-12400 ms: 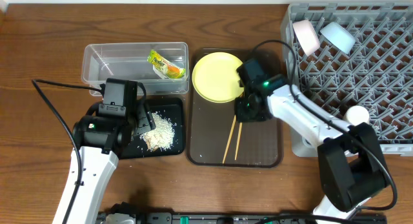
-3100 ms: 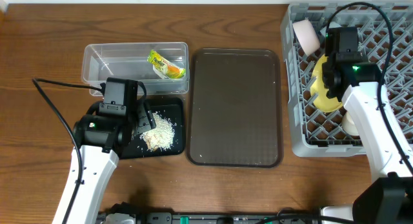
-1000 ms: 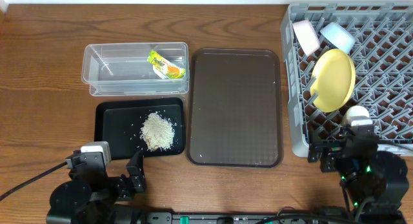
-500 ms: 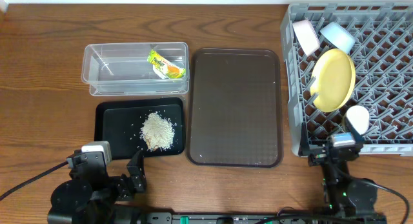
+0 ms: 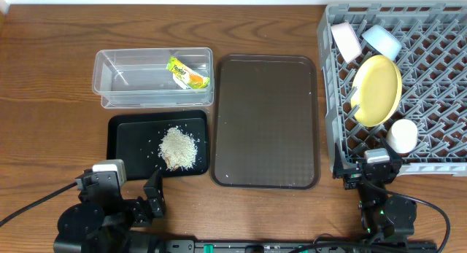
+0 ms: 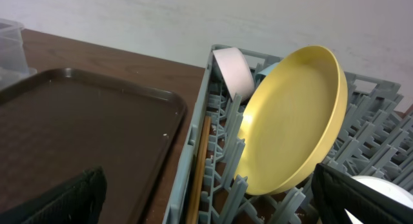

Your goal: Sort waste into correct bins and load items into the dishwasher rack

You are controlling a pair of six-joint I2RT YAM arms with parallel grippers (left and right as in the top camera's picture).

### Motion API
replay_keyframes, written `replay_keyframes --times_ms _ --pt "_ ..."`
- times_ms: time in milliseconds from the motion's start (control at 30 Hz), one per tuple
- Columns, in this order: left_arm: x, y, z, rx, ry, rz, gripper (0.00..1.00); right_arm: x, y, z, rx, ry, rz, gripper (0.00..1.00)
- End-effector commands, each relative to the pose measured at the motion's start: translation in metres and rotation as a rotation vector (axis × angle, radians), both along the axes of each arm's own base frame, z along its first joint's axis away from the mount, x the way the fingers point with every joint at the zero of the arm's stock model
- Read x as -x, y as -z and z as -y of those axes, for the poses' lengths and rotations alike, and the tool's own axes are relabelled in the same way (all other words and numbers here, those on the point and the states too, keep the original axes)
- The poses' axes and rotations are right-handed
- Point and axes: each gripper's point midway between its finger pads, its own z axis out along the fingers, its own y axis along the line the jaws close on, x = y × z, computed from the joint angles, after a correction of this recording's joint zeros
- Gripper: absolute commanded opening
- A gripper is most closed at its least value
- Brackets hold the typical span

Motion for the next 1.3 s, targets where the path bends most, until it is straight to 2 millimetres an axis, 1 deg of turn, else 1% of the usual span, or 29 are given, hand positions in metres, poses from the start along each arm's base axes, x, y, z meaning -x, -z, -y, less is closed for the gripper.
replay_keyframes --times_ms 0,633,700,767,900,967,1067,1167,1267 --pt "0.000 -0.001 0.000 0.003 -0.003 0.006 0.94 0.000 0.001 -0.001 0.008 -0.003 0.002 0.99" --pt "0.000 -0.001 0.000 0.002 -0.003 0.005 0.95 0.000 0.001 -0.001 0.008 -0.003 0.002 0.99" --pt "0.003 0.005 -0.003 -0.029 0.000 -0.017 0.95 0.000 0.001 -0.001 0.008 -0.003 0.002 0.99" --pt "0.002 0.007 -0.007 -0.045 -0.017 -0.015 0.95 0.000 0.001 -0.001 0.008 -0.003 0.002 0.99" --pt "-0.009 0.011 -0.014 -0.093 -0.039 0.080 0.95 0.000 0.001 -0.001 0.008 -0.003 0.002 0.99" --pt "-0.015 0.018 -0.018 -0.107 -0.061 0.138 0.95 0.000 0.001 -0.001 0.008 -0.003 0.002 0.99" --pt "-0.026 0.034 -0.024 -0.108 -0.099 0.211 0.95 0.000 0.001 -0.001 0.008 -0.003 0.002 0.99" --pt "-0.041 0.046 -0.029 -0.108 -0.130 0.299 0.95 0.000 0.001 -0.001 0.008 -0.003 0.002 0.99" --pt "-0.062 0.055 -0.032 -0.107 -0.146 0.372 0.95 0.000 0.001 -0.001 0.008 -0.003 0.002 0.99"
